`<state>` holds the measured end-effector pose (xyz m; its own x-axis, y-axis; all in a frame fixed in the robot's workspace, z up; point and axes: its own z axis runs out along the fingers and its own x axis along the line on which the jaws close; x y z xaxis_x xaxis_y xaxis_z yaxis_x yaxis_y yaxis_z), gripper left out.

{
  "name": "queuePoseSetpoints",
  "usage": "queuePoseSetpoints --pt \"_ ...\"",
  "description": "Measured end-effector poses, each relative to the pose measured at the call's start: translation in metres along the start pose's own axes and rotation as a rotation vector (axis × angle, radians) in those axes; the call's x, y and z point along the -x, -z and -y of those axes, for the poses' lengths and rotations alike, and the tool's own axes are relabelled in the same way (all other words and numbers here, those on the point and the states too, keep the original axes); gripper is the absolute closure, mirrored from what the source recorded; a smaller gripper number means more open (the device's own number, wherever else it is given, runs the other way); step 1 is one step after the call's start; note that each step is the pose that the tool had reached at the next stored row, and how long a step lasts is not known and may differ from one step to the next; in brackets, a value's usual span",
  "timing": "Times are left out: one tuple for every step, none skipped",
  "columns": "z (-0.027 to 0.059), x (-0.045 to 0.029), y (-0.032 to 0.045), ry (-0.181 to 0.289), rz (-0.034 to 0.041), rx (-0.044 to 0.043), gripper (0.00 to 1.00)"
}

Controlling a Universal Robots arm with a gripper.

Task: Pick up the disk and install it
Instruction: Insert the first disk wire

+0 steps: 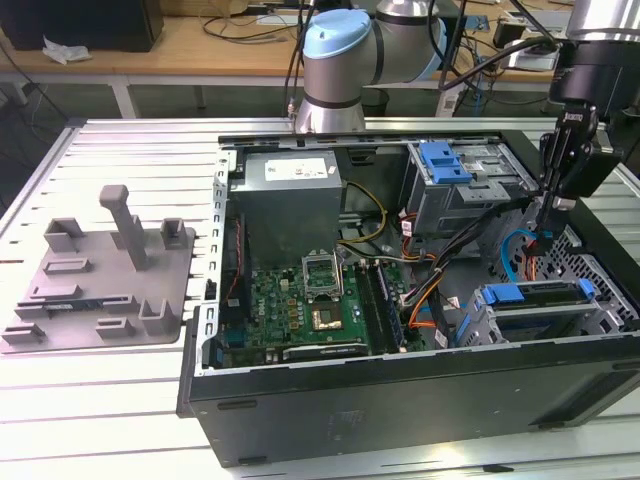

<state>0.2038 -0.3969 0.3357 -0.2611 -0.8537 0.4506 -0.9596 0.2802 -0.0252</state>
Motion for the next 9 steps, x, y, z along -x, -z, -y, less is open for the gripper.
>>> queuePoseSetpoints --pt "0.0000 0.0000 0.0000 0.000 0.0000 0.0000 0.84" --pt "0.0000 0.0000 0.0000 0.000 -0.0002 0.0000 0.84" --pt "0.0000 0.0000 0.0000 0.000 -0.0002 0.0000 0.84" --pt "-0.0006 -0.0003 0.0001 0.000 -0.0002 0.0001 0.84" --pt "-0.0019 -0.0013 0.0008 0.001 0.0000 -0.0002 0.84" --pt "-0.0040 -0.0034 0.0028 0.001 0.0000 -0.0007 0.84" --pt "-0.0047 -0.0055 0.0054 0.002 -0.0001 -0.0007 0.84" --pt "-0.0045 -0.0064 0.0068 0.002 -0.0001 -0.0009 0.84" --pt "-0.0044 -0.0073 0.0077 0.002 -0.0001 -0.0010 0.84"
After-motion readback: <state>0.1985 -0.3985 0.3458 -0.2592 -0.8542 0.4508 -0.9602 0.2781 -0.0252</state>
